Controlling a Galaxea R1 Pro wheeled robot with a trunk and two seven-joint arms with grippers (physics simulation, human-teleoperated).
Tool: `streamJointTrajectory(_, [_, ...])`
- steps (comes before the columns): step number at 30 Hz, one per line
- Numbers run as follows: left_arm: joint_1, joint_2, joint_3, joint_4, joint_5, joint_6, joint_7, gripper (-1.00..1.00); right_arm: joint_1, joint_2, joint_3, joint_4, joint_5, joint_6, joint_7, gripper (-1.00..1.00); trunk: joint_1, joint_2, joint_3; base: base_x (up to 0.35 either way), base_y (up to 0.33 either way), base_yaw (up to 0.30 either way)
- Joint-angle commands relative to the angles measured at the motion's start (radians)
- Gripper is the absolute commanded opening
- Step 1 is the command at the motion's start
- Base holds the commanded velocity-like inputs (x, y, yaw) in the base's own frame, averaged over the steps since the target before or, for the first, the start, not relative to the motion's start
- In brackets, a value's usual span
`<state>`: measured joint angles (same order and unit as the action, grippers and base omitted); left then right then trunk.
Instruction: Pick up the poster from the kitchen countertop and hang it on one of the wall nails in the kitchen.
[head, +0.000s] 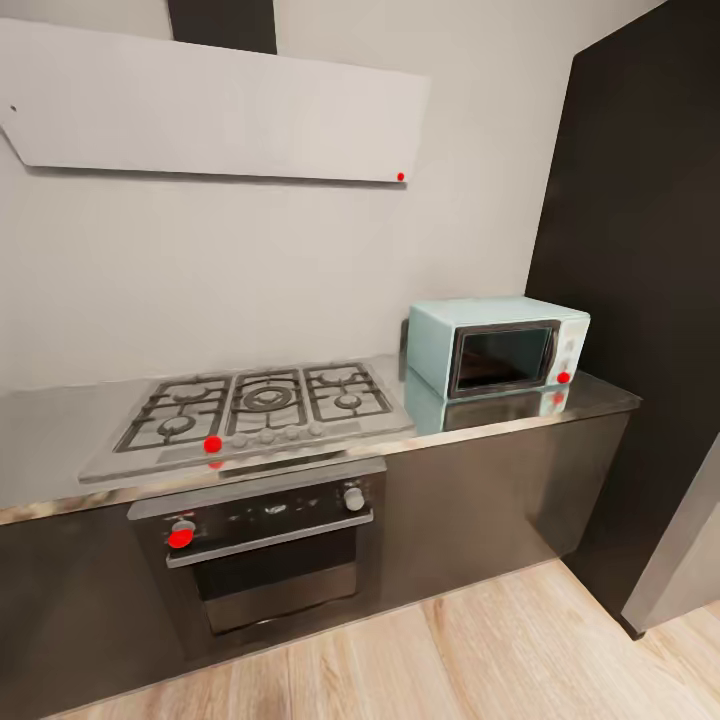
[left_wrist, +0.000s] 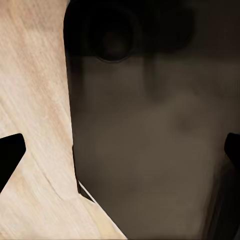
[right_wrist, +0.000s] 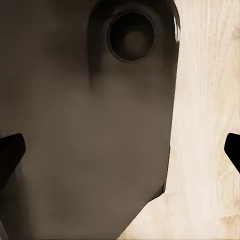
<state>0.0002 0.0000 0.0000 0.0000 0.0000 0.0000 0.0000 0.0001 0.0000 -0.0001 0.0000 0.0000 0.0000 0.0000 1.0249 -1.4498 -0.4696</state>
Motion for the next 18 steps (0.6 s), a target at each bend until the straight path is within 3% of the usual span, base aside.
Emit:
streamJointTrajectory(1, [0.006,-0.006,-0.002,-0.006,-0.001,0.001,-0.001,1.0,-0.006,0.003,0.002,-0.006,0.002,-0.005,0.006,1.0,0.0,0.0,0.0,0.0,0.0,0.0])
streamJointTrajectory(5, [0.024,-0.028,-0.002,-0.028,0.0,0.001,-0.001,1.0,-0.029,0.003,0.002,-0.009,0.003,-0.005,0.007,1.0,0.0,0.0,0.0,0.0,0.0,0.0])
streamJointTrajectory(18, [0.024,-0.028,-0.002,-0.031,0.0,0.001,-0.001,1.0,-0.032,0.003,0.002,-0.009,0.003,-0.005,0.007,1.0,0.0,0.0,0.0,0.0,0.0,0.0])
